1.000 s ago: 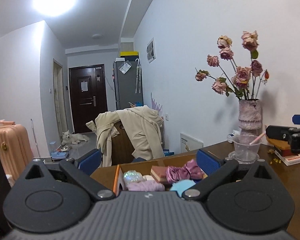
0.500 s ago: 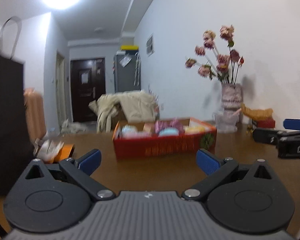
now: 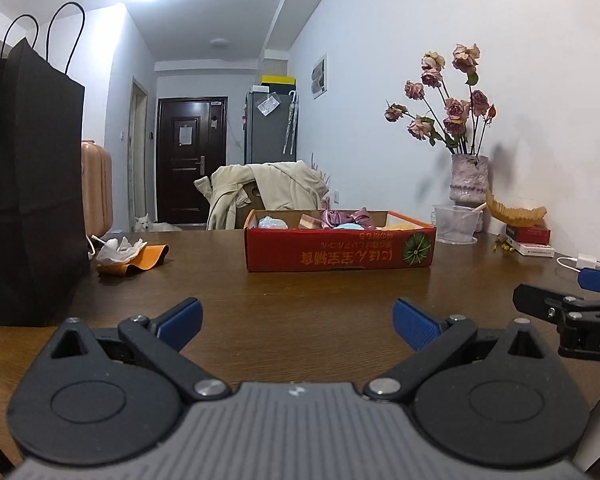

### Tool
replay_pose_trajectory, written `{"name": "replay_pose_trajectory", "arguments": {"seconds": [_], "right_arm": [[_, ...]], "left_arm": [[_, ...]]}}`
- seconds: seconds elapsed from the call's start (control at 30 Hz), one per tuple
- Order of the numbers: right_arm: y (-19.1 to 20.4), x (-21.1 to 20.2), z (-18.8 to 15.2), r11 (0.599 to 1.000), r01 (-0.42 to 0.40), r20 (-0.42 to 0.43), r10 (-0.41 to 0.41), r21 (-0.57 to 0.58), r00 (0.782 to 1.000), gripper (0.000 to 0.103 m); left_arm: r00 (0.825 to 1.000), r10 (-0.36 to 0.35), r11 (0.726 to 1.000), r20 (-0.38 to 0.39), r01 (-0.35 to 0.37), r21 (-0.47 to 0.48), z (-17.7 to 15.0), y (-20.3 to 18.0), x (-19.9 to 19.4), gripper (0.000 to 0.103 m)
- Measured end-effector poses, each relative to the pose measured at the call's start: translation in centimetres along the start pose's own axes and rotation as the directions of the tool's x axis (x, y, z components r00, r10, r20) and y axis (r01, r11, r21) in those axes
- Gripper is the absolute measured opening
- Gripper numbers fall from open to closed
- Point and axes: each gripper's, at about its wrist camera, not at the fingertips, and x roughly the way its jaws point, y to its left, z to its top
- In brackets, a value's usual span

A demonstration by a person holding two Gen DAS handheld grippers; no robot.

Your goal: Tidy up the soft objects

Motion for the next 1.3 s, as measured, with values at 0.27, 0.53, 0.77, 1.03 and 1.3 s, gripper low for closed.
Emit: {"name": "replay_pose_trajectory", "arguments": {"seconds": [0.27,0.53,0.77,1.03,1.3], "right_arm": [[-0.07,0.29,0.33,1.0,0.013,0.007,-0.013,0.001,1.0,0.103],[0.15,0.43,0.24,1.0,0.013,-0.002,-0.013,-0.016,1.0,0.103],[0.24,0.42,0.22,1.0,0.019,0.004,-0.019,-0.019,1.0,0.103],[0.17,0.4,0.26,1.0,0.015,0.007,-0.015,-0.02,1.0,0.103],[0.22,0.38,0.13,1.0,0.013,0.009,-0.012,-0.024,1.0,0.103]], "left_arm": [[1.0,-0.012,1.0,0.004,0.012,0.003,0.06,-0.26,-0.15,0.103],[1.0,-0.012,1.0,0.006,0.012,0.002,0.15,-0.2,-0.27,0.103],[1.0,-0.013,1.0,0.007,0.013,0.002,0.27,-0.25,-0.42,0.103],[1.0,-0.014,1.0,0.009,0.014,0.001,0.27,-0.21,-0.43,0.103],[1.0,-0.014,1.0,0.003,0.014,0.002,0.44,-0.43,-0.44,0.103]]}}
